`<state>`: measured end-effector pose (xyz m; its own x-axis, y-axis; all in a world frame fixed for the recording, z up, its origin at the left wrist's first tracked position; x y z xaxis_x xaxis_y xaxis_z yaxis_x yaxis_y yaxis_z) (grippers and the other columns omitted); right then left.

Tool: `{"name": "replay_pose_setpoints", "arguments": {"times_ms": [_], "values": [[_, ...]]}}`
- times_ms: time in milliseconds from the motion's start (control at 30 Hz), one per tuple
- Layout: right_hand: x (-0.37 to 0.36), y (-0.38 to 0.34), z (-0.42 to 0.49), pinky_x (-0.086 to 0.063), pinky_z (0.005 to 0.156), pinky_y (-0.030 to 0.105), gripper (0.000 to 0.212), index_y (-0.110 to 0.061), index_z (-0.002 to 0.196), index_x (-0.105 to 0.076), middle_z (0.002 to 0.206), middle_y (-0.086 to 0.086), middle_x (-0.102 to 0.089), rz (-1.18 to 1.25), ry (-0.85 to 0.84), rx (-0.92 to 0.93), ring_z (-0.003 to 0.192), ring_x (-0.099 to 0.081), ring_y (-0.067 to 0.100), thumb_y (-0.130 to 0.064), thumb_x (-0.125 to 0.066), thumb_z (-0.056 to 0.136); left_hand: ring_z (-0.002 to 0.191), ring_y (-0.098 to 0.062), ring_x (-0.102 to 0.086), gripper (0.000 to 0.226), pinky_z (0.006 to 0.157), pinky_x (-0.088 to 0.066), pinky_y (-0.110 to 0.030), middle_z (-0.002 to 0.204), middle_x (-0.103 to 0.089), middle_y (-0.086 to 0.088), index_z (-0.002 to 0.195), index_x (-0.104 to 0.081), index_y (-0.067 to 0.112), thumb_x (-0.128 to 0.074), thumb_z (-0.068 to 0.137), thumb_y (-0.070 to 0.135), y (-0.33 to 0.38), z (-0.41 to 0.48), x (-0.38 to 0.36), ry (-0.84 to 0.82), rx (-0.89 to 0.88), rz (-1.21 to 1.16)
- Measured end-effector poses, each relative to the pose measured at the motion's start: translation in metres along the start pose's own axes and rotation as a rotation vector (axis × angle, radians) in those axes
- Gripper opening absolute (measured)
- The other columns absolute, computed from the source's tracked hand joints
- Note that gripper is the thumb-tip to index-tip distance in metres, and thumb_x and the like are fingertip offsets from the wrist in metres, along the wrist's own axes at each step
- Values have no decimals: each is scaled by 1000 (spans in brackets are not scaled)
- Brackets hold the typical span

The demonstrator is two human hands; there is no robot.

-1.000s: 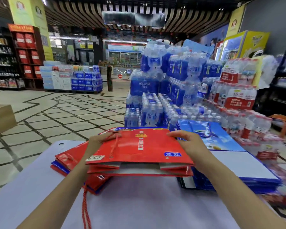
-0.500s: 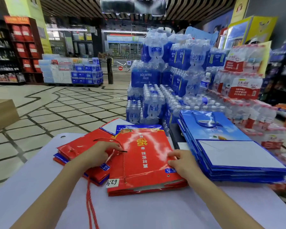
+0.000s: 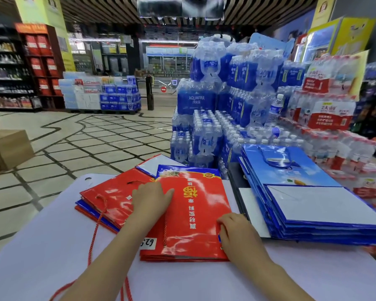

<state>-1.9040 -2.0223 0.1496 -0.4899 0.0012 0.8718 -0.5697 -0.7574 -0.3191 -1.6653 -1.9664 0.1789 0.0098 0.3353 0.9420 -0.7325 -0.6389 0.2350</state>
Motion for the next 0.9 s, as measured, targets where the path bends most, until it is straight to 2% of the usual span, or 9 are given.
{"name": "replay_pose_setpoints", "arguments": {"times_ms": [67, 133, 200, 267, 400, 533, 600, 767, 900], "values": [[0, -1, -3, -40, 90, 19, 26, -20, 113, -62, 112, -8, -60, -1, 13, 19, 105, -52, 11, -17, -40, 100, 106, -27, -58, 38, 98, -38, -43, 103, -67, -2, 98, -63, 20, -51, 89, 54, 2, 11, -5, -35, 54, 74], [2, -5, -4, -48, 82, 24, 23, -20, 98, -65, 98, -8, -62, -28, 33, 23, 92, -56, 13, -15, -43, 95, 109, -26, -56, 26, 99, -34, -43, 108, -67, -2, 102, -64, 22, -52, 90, 41, 11, 18, -8, -36, 28, 99], [5, -4, -5, -51, 64, 29, 20, -22, 77, -63, 78, -8, -59, -52, 120, 39, 72, -55, 16, -16, -45, 83, 108, -23, -54, 21, 95, -33, -41, 105, -67, 3, 98, -68, 24, -51, 90, 33, 26, 16, -7, 13, -68, 39], [7, -3, -7, -46, 55, 29, 21, -23, 67, -60, 67, -8, -55, -94, 171, 31, 61, -51, 15, -20, -42, 78, 106, -19, -54, 17, 93, -35, -39, 102, -67, 8, 94, -69, 27, -54, 90, 34, 43, 4, -6, 23, -218, -76], [10, 6, -9, -45, 52, 26, 13, -23, 65, -59, 59, -8, -54, -50, 218, -13, 52, -50, 11, -15, -54, 75, 105, -15, -49, 14, 96, -35, -36, 103, -63, 8, 100, -65, 29, -55, 92, 34, 55, -35, -11, -35, -476, -58], [5, 7, -9, -47, 52, 29, 12, -20, 66, -61, 61, -7, -57, -42, 213, -5, 54, -52, 13, -14, -54, 74, 98, -14, -52, 11, 87, -41, -29, 100, -63, 7, 98, -65, 23, -57, 93, 30, 48, -63, -8, -64, -515, -223], [4, 7, -8, -46, 54, 28, 13, -20, 66, -61, 63, -7, -57, -38, 216, -8, 56, -52, 13, -15, -53, 75, 97, -12, -51, 9, 87, -41, -31, 99, -63, 8, 94, -63, 25, -57, 93, 31, 56, -77, -6, -76, -576, -258], [5, 12, -10, -39, 55, 23, 13, -20, 69, -62, 65, -8, -58, 6, 214, -53, 58, -54, 13, -15, -54, 78, 120, -11, -45, 5, 100, -33, -32, 122, -58, 7, 94, -54, 28, -52, 90, 28, 79, -108, -15, -242, -732, -256], [7, 12, -12, -44, 59, 25, 11, -16, 78, -67, 72, -6, -63, 42, 183, -60, 65, -58, 15, -9, -62, 84, 129, -1, -36, 7, 104, -29, -25, 130, -53, 11, 89, -53, 28, -52, 82, 27, 72, -108, -14, -293, -720, -309]]}}
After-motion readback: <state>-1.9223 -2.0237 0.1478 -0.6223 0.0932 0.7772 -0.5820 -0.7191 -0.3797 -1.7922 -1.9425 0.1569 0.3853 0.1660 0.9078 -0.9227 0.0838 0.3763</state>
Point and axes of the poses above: each hand's wrist, its own z-axis towards the middle knuckle, its own x-axis out of the back of the hand, y = z × x, the point moved 7 cm from there along z, towards the middle knuckle
